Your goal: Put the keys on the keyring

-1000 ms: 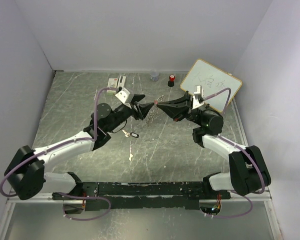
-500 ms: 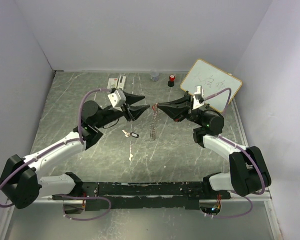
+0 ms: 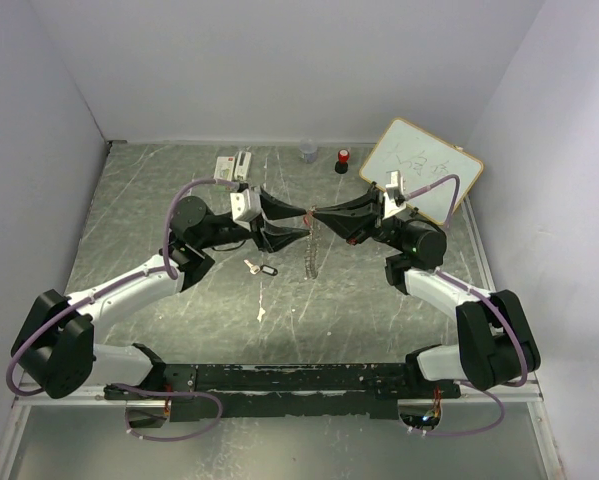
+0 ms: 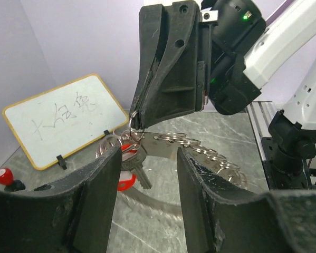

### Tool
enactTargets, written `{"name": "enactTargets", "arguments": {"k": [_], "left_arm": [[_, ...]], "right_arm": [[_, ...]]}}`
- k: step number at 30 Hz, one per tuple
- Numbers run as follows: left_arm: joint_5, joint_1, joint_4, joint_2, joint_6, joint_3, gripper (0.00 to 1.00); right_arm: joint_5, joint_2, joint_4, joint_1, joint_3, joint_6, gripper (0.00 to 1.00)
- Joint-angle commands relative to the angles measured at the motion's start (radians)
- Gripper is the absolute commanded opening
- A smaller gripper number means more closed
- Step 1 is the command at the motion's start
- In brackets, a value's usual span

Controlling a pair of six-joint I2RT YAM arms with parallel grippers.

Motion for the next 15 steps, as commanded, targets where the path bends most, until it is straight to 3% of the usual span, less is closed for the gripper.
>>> {"name": "enactTargets", "arguments": {"k": [1, 15], "left_arm": [[0.063, 0.012, 0.099, -0.018, -0.021, 0.014, 0.57], [0.09, 0.021, 0.121, 0.035, -0.047, 0.064, 0.55]], "right_arm": [[-0.009, 0.0, 0.29, -0.008, -0.007, 0.006, 0.0], [-0.026, 0.007, 0.291, -0.01, -0.01, 0.01, 0.0]]}}
